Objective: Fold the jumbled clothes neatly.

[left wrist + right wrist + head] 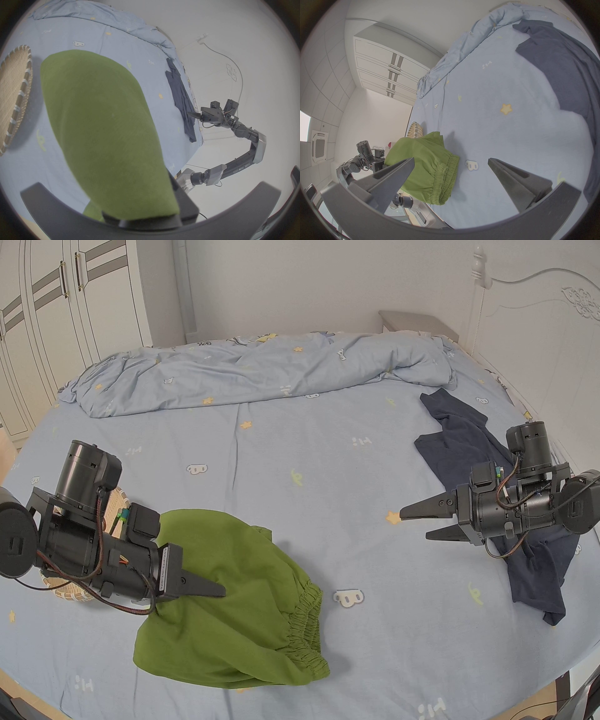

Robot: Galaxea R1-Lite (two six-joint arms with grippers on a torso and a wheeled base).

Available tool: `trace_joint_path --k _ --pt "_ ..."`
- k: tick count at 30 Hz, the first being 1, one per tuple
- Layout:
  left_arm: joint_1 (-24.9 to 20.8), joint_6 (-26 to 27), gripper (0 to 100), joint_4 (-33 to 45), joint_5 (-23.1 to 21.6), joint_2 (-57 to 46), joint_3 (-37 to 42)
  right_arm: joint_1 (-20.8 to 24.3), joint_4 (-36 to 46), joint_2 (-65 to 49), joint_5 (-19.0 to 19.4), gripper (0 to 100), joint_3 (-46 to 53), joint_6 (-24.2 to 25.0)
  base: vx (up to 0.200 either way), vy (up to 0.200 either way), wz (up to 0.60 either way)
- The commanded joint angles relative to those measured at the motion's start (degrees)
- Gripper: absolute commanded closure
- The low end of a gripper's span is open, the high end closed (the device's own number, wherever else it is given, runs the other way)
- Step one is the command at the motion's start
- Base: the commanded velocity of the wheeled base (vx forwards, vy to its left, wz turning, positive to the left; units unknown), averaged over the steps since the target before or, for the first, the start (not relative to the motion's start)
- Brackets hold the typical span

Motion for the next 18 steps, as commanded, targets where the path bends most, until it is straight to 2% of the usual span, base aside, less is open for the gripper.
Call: trace_joint_path --k 1,5,17,18 --pt "-1.89 -0.12 100 -0.03 2.09 0.5 0.29 0.15 0.05 -0.01 0.03 0 -0.07 0.01 0.0 0.2 0.0" --pt "-3.91 -0.39 100 -0.03 5.69 1.56 0.38 0.15 0.05 -0.01 0.03 0 0.02 0.01 0.0 0.2 0.0" --pt "-5.14 -0.04 100 -0.12 5.69 -0.38 1.17 0.24 0.05 -0.01 0.03 0 0.11 0.01 0.0 0.2 0.0" --pt "-5.14 -0.04 100 -0.12 5.69 -0.38 1.17 0.24 0.05 -0.01 0.03 0 0.11 0.01 0.0 0.0 0.0"
